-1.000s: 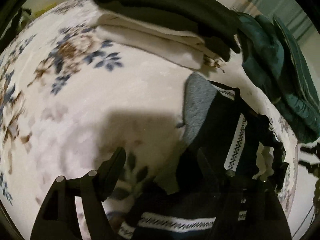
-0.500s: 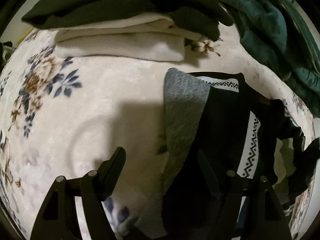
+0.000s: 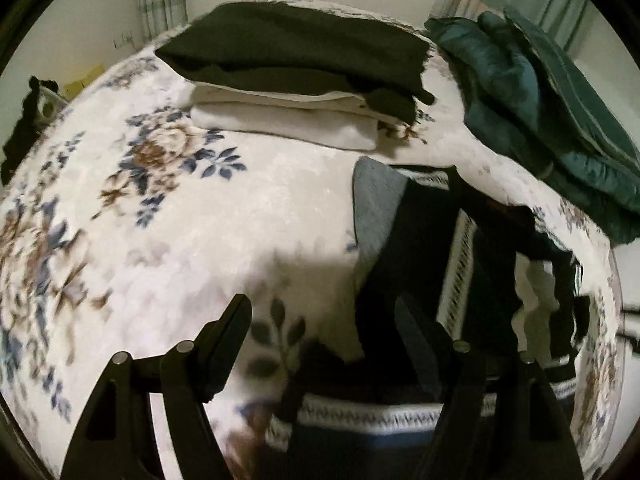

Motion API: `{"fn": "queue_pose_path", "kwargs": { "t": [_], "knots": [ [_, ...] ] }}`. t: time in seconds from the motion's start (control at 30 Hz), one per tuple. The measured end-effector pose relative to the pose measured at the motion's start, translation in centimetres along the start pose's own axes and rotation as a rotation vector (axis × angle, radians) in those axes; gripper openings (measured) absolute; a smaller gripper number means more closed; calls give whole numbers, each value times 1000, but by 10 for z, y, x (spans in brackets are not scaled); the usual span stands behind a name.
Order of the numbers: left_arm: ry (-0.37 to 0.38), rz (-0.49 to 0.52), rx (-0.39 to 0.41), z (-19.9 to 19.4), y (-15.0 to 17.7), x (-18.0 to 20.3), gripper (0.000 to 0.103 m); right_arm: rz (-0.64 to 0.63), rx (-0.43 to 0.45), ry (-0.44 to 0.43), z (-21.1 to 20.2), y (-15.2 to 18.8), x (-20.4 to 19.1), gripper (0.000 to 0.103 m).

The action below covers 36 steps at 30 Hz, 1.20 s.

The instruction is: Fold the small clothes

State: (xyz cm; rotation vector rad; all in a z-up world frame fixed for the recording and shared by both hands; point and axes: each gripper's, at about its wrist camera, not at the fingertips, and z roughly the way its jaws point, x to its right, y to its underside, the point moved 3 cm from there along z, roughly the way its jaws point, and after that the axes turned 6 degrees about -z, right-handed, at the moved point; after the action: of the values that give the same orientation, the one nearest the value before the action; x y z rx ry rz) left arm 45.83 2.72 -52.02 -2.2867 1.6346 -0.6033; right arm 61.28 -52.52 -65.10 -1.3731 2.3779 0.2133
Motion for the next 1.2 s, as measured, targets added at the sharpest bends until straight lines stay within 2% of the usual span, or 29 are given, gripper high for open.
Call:
{"fn": "queue_pose_path", "kwargs": {
  "t": [0.07, 0.2, 0.3, 0.33, 0.37, 0.4, 0.47, 0.53, 0.6, 0.67, 0.73, 0.77, 0.8, 0.83, 0.87, 0.9, 1.0, 1.07, 1.13, 1.2],
  "knots": [
    [-30, 10, 8, -10, 18, 10, 72, 3, -38, -74, 23, -34, -2, 59],
    [-111, 3, -10, -19, 62, 34, 72, -40, -129, -119, 78, -80, -17, 59],
    [-183, -13, -25, -29, 99, 48, 72, -97, -276, -193, 124, -95, -28, 57],
    [-211, -31, -30, -33, 115, 54, 72, -107, -308, -223, 136, -97, -30, 49],
    [-227, -47, -38, -36, 127, 58, 72, -118, -316, -237, 141, -97, -32, 12],
    [-249, -73, -52, -40, 145, 64, 72, -142, -317, -245, 142, -97, -34, 7],
    [-265, -107, -74, -45, 167, 72, 72, -240, -291, -212, 135, -99, -46, 6],
    [-261, -131, -102, -48, 193, 85, 72, -348, -219, -168, 119, -114, -56, 6],
    [-259, -124, -137, -48, 214, 98, 72, -330, -206, -126, 120, -132, -46, 6],
    [-256, -114, -160, -48, 229, 107, 72, -280, -256, -119, 134, -143, -35, 6],
    [-246, -100, -185, -50, 242, 119, 72, -316, -308, -117, 141, -140, -39, 9],
    [-241, -98, -188, -53, 244, 122, 72, -316, -349, -114, 142, -139, -40, 18],
    [-230, -96, -187, -60, 248, 128, 72, -314, -372, -120, 140, -138, -40, 33],
    [-214, -96, -188, -65, 249, 132, 72, -310, -393, -151, 132, -136, -38, 42],
    [-188, -94, -193, -74, 252, 139, 72, -318, -408, -171, 120, -134, -34, 60],
    [-167, -91, -194, -82, 255, 145, 72, -327, -414, -174, 112, -132, -31, 63],
    [-106, -82, -216, -103, 272, 169, 72, -368, -463, -168, 72, -119, -10, 63],
    [-55, -78, -251, -110, 285, 188, 72, -385, -486, -136, 45, -110, 14, 67],
    [36, -58, -308, -107, 310, 218, 72, -395, -493, -128, 32, -106, 31, 69],
    [95, -17, -368, -94, 337, 249, 72, -399, -491, -127, 29, -108, 49, 69]
  ]
}}
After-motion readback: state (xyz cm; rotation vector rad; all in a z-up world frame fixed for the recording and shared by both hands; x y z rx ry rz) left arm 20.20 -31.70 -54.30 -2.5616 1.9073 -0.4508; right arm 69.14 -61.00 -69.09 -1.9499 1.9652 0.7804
